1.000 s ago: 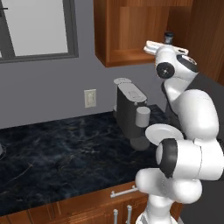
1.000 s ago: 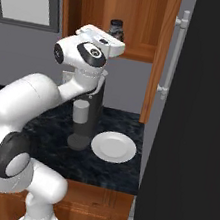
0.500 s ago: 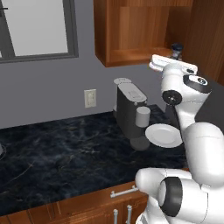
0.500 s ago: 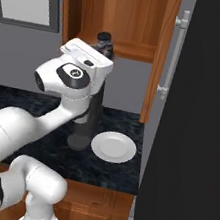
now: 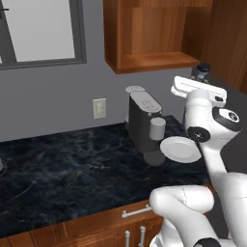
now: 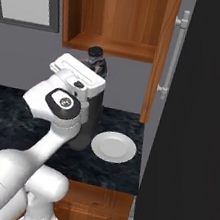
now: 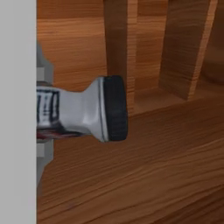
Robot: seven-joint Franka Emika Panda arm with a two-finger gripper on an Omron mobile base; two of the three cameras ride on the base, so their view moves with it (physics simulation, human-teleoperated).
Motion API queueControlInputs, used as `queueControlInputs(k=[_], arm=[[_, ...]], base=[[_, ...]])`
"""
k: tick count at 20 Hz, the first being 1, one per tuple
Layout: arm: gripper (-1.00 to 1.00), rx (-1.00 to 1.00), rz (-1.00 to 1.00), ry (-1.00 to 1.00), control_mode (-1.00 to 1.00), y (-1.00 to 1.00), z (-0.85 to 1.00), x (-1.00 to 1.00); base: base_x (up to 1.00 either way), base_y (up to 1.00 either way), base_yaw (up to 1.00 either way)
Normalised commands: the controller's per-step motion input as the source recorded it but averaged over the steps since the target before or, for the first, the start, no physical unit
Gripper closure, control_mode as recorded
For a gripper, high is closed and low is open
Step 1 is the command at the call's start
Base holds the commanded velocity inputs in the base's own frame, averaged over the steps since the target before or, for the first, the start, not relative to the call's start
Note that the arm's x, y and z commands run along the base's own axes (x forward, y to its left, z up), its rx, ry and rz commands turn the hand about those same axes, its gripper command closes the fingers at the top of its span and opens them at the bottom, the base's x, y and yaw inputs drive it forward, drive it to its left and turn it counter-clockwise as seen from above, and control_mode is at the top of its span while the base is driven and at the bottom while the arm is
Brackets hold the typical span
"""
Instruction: Move the hot dog bun to the plate on the dining table and place the condiment next to that plate. Then navigate to the fridge and take the sausage and place it on the plate as well.
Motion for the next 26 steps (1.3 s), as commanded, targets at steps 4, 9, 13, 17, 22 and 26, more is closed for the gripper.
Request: queueControlInputs(k=[4, 9, 13, 17, 22, 26], arm=[[1.00, 0.06, 0.00, 0.26, -1.00, 0.12, 0.56, -0.50], [1.00, 0.06, 0.00, 0.34, -1.00, 0.16, 0.58, -0.39], [1.00, 0.06, 0.00, 0.28, -1.00, 0.15, 0.53, -0.45], [1.00, 0.07, 0.00, 0.24, -1.00, 0.14, 0.51, -0.50], [1.00, 0.07, 0.00, 0.16, -1.00, 0.15, 0.26, -0.71], [1.00, 0.06, 0.01, 0.09, -1.00, 0.17, 0.04, -0.81]], base=[[0.00, 0.00, 0.00], [0.00, 0.00, 0.00], [0.00, 0.00, 0.00], [0.00, 0.00, 0.00], [0.00, 0.00, 0.00], [0.00, 0.00, 0.00]])
